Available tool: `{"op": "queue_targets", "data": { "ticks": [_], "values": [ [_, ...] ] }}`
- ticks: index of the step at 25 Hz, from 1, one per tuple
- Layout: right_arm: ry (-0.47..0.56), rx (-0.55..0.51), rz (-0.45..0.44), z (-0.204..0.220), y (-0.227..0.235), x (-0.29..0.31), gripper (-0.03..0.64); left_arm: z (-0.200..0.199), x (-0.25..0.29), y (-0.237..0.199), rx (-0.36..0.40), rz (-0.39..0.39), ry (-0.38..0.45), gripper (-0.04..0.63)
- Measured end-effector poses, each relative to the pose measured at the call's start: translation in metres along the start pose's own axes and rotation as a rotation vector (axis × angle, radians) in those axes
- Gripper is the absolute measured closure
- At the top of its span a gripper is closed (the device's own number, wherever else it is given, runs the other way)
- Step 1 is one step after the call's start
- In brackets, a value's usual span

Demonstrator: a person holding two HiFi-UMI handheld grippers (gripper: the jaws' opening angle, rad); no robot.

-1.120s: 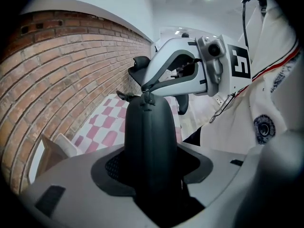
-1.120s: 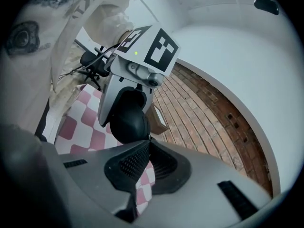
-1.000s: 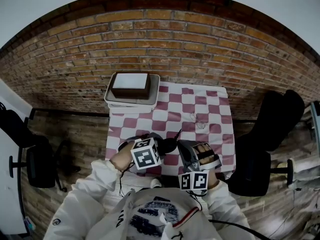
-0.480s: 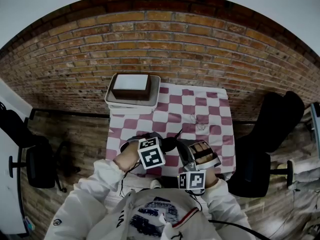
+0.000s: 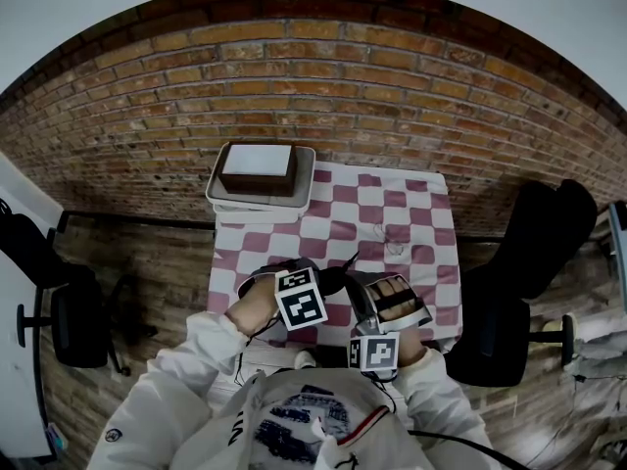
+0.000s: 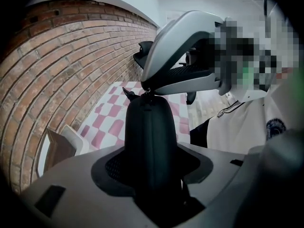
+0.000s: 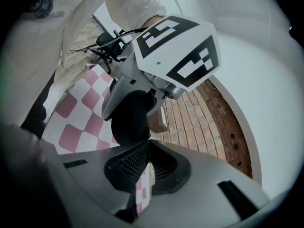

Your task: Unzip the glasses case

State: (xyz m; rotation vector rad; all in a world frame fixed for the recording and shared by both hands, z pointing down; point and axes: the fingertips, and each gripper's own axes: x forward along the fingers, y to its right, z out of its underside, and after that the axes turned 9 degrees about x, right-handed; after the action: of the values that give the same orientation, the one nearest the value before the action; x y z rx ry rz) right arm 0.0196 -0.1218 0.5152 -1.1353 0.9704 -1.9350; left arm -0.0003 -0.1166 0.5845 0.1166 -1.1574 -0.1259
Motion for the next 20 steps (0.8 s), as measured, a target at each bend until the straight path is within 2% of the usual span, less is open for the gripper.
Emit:
{"op": "queue_targets", "data": {
  "ticks": [9, 14, 20],
  "values": [
    [0.056, 0.161, -0.037, -0.008, -0.002, 0.0, 0.598, 0.006, -0.002, 0.002, -0.01, -0.012, 0.057, 0.338],
    [0.071, 0.226, -0.058, -0.012, -0.002, -0.004, 0.598, 0.008, -0.003, 0.001, -0.01, -0.044, 0.085, 0.337],
    [0.08, 0.322, -0.04, -0.013, 0.004, -0.011, 0.598, 0.017, -0.01, -0.004, -0.066, -0.062, 0.124, 0.337]
  ]
}}
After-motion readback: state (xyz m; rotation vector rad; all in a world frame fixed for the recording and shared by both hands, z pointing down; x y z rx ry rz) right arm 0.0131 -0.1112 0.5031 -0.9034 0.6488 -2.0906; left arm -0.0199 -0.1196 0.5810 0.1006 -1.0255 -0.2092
